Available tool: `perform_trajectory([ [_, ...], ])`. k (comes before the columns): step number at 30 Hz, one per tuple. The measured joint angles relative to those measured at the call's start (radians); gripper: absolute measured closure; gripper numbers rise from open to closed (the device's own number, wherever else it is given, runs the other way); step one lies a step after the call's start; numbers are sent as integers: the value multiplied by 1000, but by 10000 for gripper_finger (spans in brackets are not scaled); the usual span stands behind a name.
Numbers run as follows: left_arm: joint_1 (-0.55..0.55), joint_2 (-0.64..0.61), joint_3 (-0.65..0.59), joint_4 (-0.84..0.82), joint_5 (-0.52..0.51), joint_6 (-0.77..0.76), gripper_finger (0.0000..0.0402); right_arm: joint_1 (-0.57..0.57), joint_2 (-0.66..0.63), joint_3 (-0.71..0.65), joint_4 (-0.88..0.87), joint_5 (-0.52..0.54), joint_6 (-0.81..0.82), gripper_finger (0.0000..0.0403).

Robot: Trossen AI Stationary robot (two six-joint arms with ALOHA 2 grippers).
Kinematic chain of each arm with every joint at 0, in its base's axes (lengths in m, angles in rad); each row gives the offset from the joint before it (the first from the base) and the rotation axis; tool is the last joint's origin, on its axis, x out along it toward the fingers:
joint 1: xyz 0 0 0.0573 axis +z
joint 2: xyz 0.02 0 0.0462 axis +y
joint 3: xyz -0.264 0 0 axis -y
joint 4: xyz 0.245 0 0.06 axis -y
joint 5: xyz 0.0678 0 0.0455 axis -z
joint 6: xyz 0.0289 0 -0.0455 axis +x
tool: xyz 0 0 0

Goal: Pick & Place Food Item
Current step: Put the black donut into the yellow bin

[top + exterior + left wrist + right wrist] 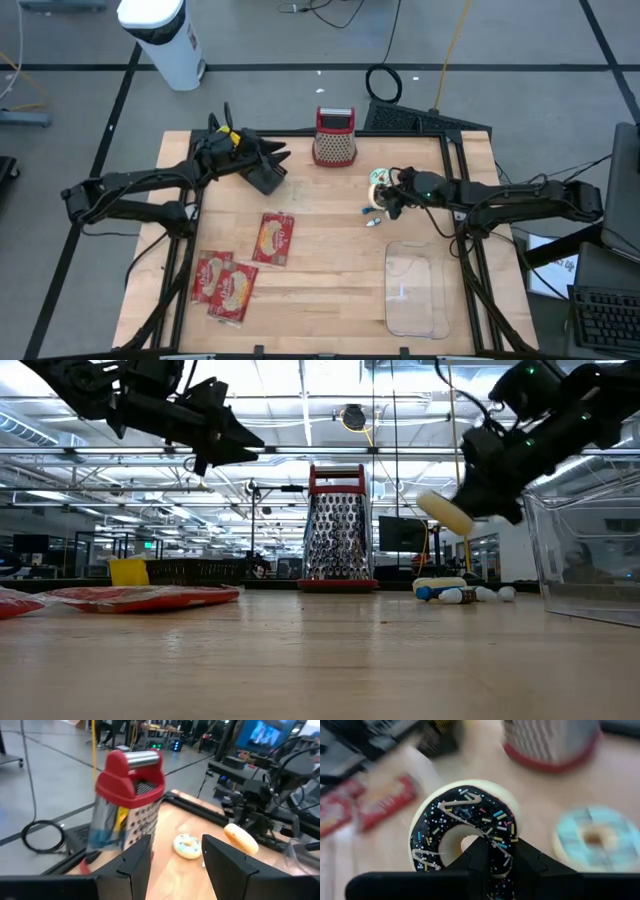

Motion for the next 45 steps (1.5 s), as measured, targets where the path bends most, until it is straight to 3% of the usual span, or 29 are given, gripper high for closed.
perform_trajectory([
  [9,-92,127,0,224,1,-66,227,0,160,0,378,-102,-286,358],
  [14,-129,223,4,349,1,-102,227,0,271,0,566,-98,-470,358],
  [20,-183,294,69,355,1,-111,227,0,334,1,736,-24,-656,358],
  [24,-231,344,144,277,-3,-25,226,0,353,1,781,36,-763,358],
  [27,-261,374,236,111,-77,1,220,0,362,1,809,39,-821,358],
  [30,-279,402,348,-92,-175,19,194,0,362,2,839,66,-879,358],
  [33,-295,433,447,-228,-193,21,156,0,361,2,853,132,-949,358],
  [39,-311,508,574,-289,-185,26,102,10,362,2,860,199,-1064,358],
  [45,-318,609,656,-290,-195,43,85,41,361,2,879,246,-1132,358],
])
